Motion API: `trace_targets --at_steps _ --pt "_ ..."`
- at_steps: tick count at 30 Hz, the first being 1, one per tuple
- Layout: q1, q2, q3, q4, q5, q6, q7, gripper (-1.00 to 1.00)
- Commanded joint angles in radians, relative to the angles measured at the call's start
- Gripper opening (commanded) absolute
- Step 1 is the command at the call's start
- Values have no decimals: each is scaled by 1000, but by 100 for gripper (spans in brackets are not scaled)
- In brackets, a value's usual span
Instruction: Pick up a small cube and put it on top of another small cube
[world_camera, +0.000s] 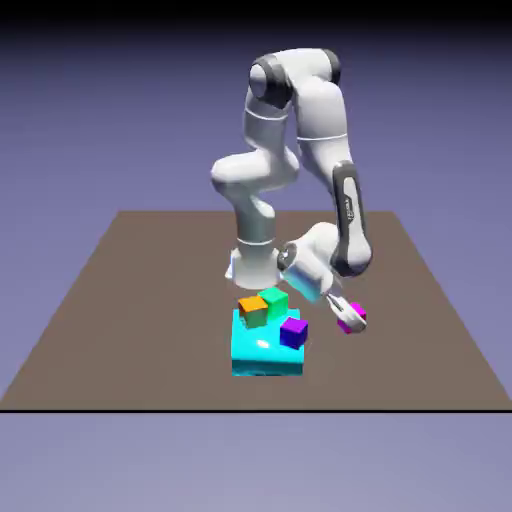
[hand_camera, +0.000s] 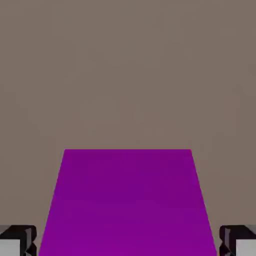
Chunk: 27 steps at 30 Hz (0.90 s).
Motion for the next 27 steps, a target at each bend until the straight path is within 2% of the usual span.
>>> trace_targets --at_steps 1,5,10,27 --pt "-8 -36 -8 -17 -39 -8 31 -100" --pt "-40 -181 -40 -83 -188 -39 151 -100" --pt "-109 -331 -49 -64 -298 -69 319 -100" --pt "-355 -908 -594 -320 -823 110 1002 -100"
